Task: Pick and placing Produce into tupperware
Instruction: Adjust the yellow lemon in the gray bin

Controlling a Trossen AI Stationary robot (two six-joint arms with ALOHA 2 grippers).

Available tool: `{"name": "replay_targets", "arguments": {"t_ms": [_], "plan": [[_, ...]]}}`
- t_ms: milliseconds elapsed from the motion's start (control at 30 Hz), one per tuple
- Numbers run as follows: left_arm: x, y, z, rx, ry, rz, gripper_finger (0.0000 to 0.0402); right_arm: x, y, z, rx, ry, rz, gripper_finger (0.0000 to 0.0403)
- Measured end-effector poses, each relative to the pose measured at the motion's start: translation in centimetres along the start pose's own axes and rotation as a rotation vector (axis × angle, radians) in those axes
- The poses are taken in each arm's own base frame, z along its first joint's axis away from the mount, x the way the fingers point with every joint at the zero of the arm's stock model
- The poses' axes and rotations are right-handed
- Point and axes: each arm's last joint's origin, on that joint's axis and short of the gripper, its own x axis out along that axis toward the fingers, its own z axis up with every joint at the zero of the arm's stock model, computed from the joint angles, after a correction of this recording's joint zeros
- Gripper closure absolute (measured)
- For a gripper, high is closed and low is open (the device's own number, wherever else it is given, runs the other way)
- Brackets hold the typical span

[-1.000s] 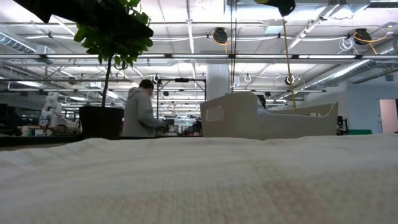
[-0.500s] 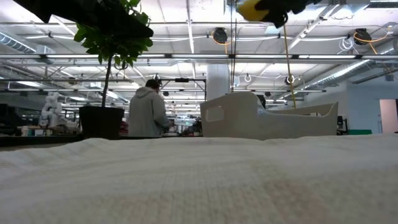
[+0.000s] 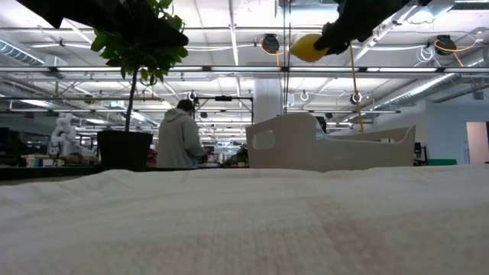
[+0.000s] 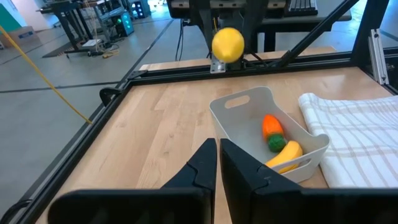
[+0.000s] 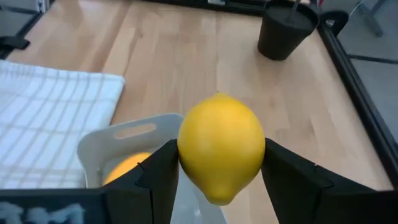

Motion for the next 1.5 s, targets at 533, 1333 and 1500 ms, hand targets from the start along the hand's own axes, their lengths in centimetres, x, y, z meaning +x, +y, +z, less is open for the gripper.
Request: {"name": "replay_targets", "arguments": {"t_ms": [533,1333,1500], "plan": [[0.0,0.0,0.0,-0.001,0.0,-0.001,0.0376,4.0,0.2,-1.6,-0.013,0.163,0.027,0.0212],[0.0,0.0,0.0,-0.003,-0.001,-0.001,0.0376,5.3,0.7,-2.8,-0.155,0.247,0.163,0.021],[0.0,0.0,0.0,-0.003,-0.001,-0.001,0.0376,5.4,0.9,-3.9,-0.196,0.285,0.178,0.0214]]}}
